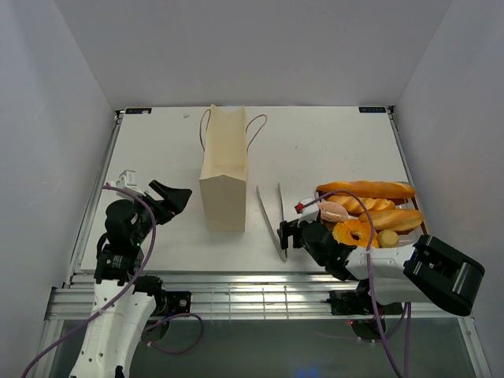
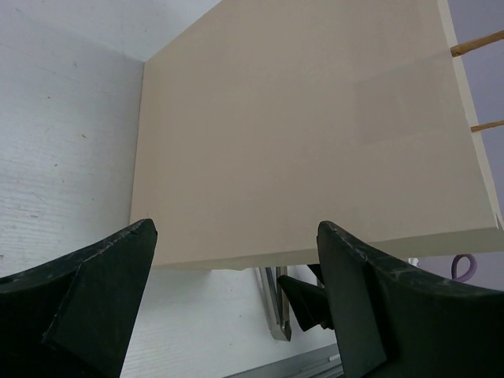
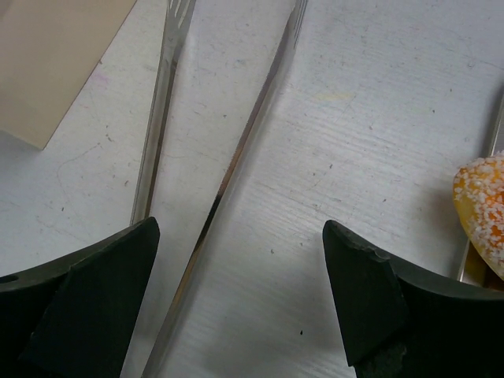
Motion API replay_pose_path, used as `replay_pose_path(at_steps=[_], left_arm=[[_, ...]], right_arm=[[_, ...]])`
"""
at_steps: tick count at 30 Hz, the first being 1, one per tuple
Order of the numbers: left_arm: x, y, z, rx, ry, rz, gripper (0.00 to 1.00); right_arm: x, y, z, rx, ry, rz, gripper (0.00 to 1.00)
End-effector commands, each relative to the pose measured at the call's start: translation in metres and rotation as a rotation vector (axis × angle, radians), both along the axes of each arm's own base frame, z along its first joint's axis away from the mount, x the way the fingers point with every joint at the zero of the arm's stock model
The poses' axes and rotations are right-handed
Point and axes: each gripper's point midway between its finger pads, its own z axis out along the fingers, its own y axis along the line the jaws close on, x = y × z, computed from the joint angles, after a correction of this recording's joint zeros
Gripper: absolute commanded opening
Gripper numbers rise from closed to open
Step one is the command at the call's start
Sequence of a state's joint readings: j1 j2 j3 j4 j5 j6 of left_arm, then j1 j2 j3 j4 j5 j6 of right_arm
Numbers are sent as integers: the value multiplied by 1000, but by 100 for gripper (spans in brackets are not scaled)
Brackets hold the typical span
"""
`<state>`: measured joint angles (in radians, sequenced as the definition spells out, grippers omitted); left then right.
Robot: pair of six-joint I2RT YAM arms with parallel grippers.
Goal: Place the fake bread into the paper bag
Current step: Adjust the clamp at the center of the board.
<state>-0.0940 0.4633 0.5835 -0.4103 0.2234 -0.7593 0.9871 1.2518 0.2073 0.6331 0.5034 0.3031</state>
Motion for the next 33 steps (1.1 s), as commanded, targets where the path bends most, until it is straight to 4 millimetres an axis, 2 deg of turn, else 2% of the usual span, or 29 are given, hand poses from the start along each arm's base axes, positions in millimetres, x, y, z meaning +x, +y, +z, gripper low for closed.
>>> replay_pose_path(at_steps=[1,5,9,13,15,16,22,28,33], left_arm=[[-1,-3,5,-1,-23,-22,93],[-3,-5,5,-18,-24,-28,93],[-4,-7,3,-32,-20,-34,93],[-6,-7,3,-37,-24,-38,92],[-7,-8,6,-38,-29,-39,92],[-8,-7,7,-38,-29,-38,92],[-10,-7,18,-35,-50,-39,92],[-12,-9,18,-39,-48,-51,92],[-12,-11,13,-53,-35,-57,92]], right_arm=[[11,2,33,104,-113,-44,90],[6,9,49,157,-134,0,90],[5,19,50,169,-126,38,90],[6,24,30,145,-79,30,90],[6,28,28,160,-78,32,90],[4,30,19,141,-65,36,90],[-2,44,13,142,-90,60,90],[-2,25,24,142,-150,-46,90],[-2,26,34,129,-167,-29,90]])
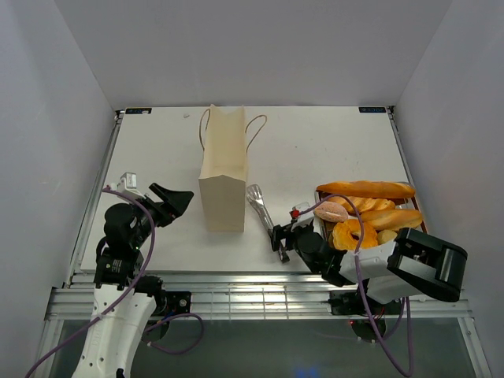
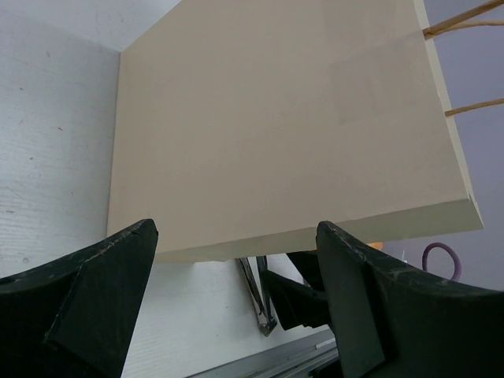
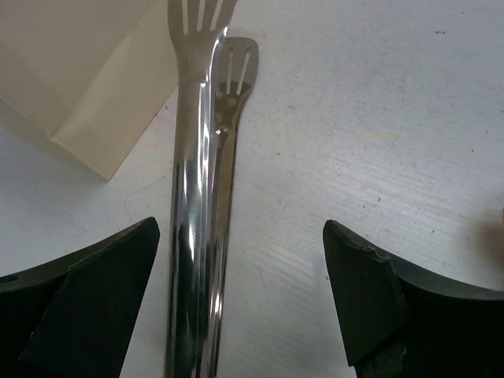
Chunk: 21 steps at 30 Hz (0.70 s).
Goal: Place the fake bread into the paper bag
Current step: Adjust the clamp at the center of the board.
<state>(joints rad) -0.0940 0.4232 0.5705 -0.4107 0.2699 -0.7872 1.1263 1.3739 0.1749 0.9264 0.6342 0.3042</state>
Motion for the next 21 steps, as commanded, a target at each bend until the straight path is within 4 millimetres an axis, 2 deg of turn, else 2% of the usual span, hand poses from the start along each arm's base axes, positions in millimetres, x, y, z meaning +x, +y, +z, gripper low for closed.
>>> replay_pose_path(at_steps=[1,6,9,12,18,21], left_arm=[[-3,-4,9,-16,-18,-20,92],[-4,-5,9,-22,-18,-27,92],[-5,-5,10,-26,-20,-29,91],[-6,-7,10,-31,-20,-38,92],[-8,-8,14,-31,-28,-45,92],[-8,-8,14,-35,-27,-46,91]], right_arm=[[7,0,24,52,-57,-38,90],[8,13,35,34,-60,5,93],[8,26,37,20,-61,47,100],[6,31,31,3,-40,70,92],[4,35,16,-56,3,90,88],[5,36,7,-96,29,86,79]])
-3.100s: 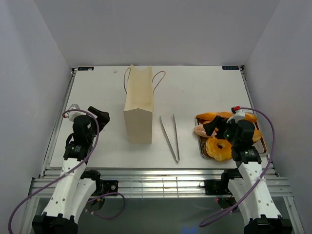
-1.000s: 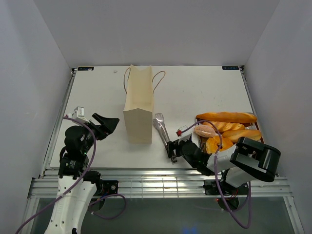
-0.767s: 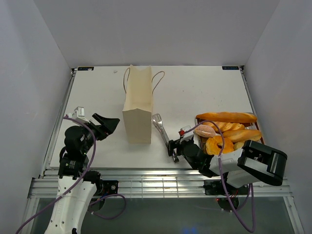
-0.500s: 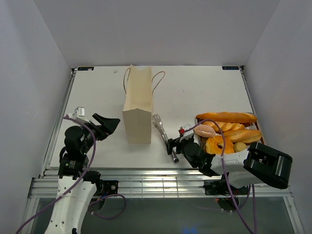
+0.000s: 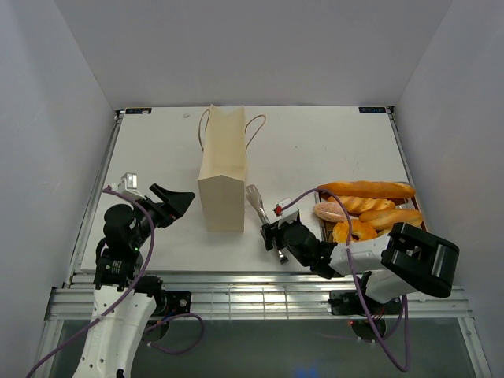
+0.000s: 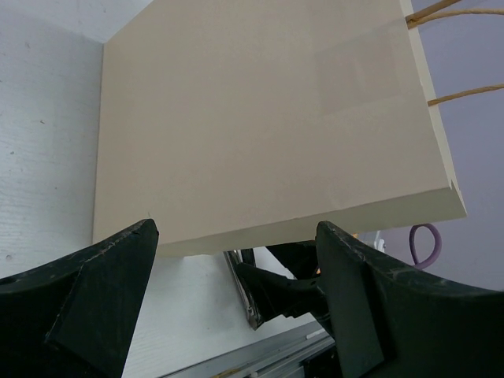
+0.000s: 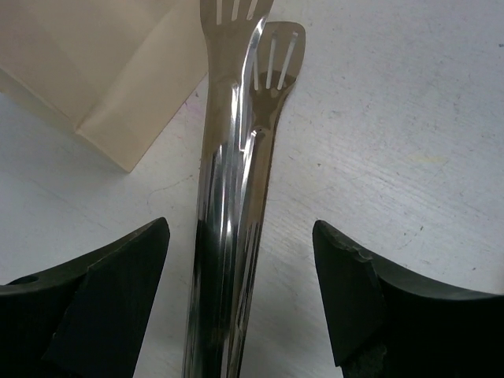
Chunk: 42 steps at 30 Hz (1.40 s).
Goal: Place the fake bread into the paper bag
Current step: Adjust the clamp at the center of the board.
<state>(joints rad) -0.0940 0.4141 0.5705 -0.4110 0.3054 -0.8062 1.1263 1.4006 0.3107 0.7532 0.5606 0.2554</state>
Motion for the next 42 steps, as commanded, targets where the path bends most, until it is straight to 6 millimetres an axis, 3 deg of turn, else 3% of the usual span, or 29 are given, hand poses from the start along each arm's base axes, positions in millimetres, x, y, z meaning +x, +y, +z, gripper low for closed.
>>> replay_pose_path(at_steps=[1,11,14,15,17,26,28,32,36,37,39,40,42], left_arm=[[-4,-2,10,-12,-23,-15,92],[-4,-2,10,-7,-23,-13,92],[-3,-2,9,-8,-15,-15,91],[-3,-2,9,-8,-15,-14,92],[-3,-3,9,-10,-13,-16,92],[-2,-4,10,-14,-8,-25,92],[-2,-5,10,-16,-5,-28,92],[-1,-6,13,-27,-6,-32,92],[-1,-7,16,-30,-9,-37,91],[-1,-7,17,-32,-12,-37,92],[-1,-7,17,-33,-9,-38,92],[-1,-7,18,-34,-12,-38,92],[-1,-8,18,-35,-10,-43,92]], right_arm=[[3,9,1,-18,7,2,79],[-1,10,0,72,81,-8,66],[0,5,0,114,117,-18,53],[3,-1,-2,126,128,-36,40],[2,-2,-3,164,164,-30,33],[0,-17,-1,375,291,15,33],[5,-22,3,468,338,7,31],[-8,-23,16,653,433,102,26],[-13,-27,23,767,500,138,27],[-15,-24,37,808,478,195,27],[-16,-24,31,846,551,184,29],[-17,-21,43,878,526,237,30],[-19,-20,45,919,560,248,33]])
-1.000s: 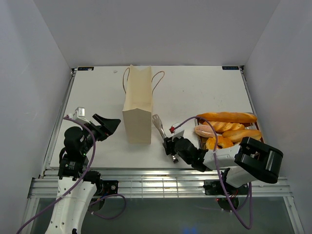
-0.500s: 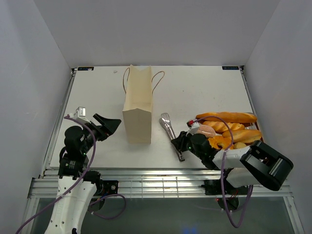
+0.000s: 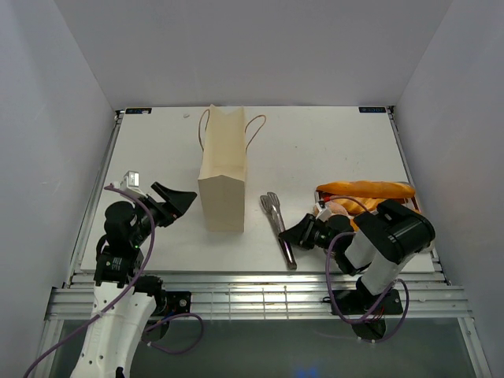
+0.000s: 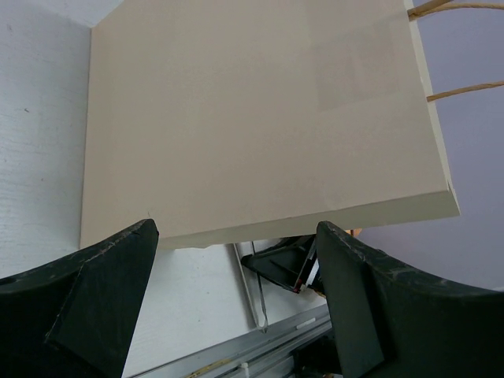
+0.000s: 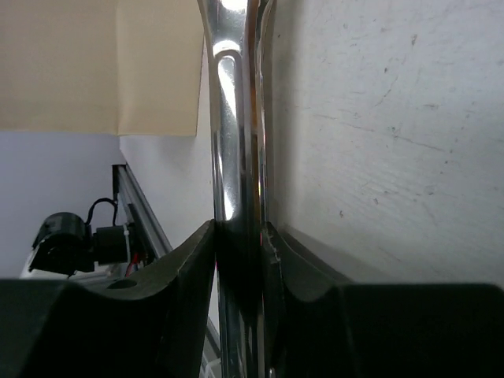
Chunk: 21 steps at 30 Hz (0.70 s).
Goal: Place the fake bread into the paper bag
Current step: Adjust the clamp at the center of the board.
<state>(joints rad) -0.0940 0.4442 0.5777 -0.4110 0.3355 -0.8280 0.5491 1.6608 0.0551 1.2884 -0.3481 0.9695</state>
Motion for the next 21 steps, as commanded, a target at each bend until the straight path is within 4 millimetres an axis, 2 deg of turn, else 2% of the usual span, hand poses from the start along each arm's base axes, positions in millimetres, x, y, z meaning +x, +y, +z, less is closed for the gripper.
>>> replay_pose_path(at_steps=[1,2,3,8,11,14,15,16,17,18,19,21], left_arm=[[-2,-3,19,-12,-39,-17,92],[-2,-3,20,-13,-42,-18,92],[-2,-3,19,-13,-40,-18,92],[-2,-3,20,-12,-41,-22,92],[-2,-4,18,-19,-36,-20,91],[-3,-5,17,-28,-34,-29,91],[-3,-6,16,-29,-33,-30,91],[-4,-6,17,-30,-36,-32,91],[-4,-6,17,-30,-38,-32,91],[-4,-5,17,-30,-39,-29,91],[-4,-5,17,-30,-41,-29,91],[-5,-6,17,-32,-40,-32,91]], right_arm=[[-3,20,69,280,-154,100,34],[-3,20,74,301,-171,104,37],[-2,20,68,299,-141,98,42],[-2,22,69,285,-170,118,53],[3,21,62,214,-183,113,60],[12,14,45,70,-188,86,64],[22,15,60,53,-252,76,67],[23,6,35,-58,-173,50,68],[28,2,32,-133,-220,55,69],[37,4,51,-149,-283,46,70],[36,-3,40,-221,-249,40,70],[39,-5,54,-254,-324,59,71]])
